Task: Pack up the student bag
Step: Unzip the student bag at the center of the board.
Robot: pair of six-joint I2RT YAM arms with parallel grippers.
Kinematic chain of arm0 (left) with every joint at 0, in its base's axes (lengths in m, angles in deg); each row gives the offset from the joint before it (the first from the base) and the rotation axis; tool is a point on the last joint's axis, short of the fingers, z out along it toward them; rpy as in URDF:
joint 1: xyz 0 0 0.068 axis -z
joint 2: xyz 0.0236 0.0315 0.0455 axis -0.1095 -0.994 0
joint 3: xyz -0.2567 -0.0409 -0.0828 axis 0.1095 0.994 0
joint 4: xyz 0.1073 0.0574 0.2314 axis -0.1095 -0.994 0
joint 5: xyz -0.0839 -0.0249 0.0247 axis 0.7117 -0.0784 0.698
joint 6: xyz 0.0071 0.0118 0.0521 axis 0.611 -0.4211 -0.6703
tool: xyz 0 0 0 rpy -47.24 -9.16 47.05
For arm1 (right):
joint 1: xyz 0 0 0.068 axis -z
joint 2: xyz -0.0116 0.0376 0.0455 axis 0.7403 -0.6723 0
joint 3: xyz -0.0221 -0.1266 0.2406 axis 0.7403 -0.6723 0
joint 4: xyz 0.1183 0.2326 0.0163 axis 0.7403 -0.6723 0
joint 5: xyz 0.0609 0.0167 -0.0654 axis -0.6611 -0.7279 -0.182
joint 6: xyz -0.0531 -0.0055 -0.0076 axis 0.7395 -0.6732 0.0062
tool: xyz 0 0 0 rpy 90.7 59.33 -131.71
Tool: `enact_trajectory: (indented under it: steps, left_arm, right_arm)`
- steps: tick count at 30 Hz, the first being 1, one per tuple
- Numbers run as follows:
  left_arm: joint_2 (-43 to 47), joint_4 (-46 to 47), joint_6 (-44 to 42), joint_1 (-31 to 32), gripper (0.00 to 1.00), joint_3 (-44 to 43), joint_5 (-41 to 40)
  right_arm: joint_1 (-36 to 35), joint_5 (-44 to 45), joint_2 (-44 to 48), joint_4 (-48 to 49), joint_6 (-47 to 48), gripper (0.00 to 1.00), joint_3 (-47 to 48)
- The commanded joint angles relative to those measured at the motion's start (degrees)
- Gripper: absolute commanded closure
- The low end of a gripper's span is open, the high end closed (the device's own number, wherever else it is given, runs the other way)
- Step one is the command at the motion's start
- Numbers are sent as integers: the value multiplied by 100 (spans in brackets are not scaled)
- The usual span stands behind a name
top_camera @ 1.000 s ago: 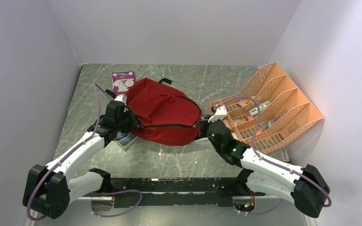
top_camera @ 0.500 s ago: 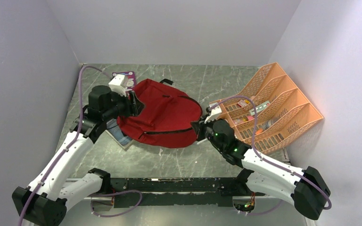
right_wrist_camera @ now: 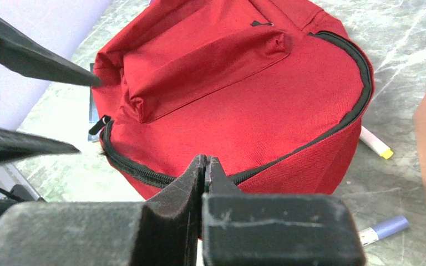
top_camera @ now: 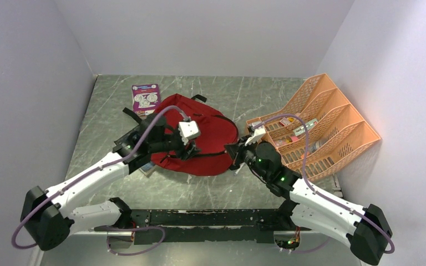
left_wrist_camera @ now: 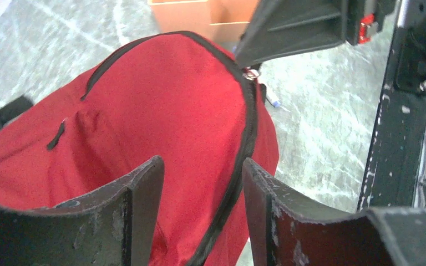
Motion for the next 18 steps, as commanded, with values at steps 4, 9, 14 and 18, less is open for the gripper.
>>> enact_trajectory:
  steps: [4,9,14,18]
  left_arm:
    - [-696,68,-1481,618,42,-465,724]
    - [-1021,-13,-1680,947,43,-506,741]
    - [-1215,-189,-1759,1107,49,-527,463]
    - [-1252,-196,-1581,1145,56,-505,119]
  right_arm:
    - [31,-307,193,77,-203,100,160]
    - [31,-401,191,58,-216,100,181]
    - [32,-431,223,23,-259,100,168]
    - [31,-425,237,6,-251,100,129]
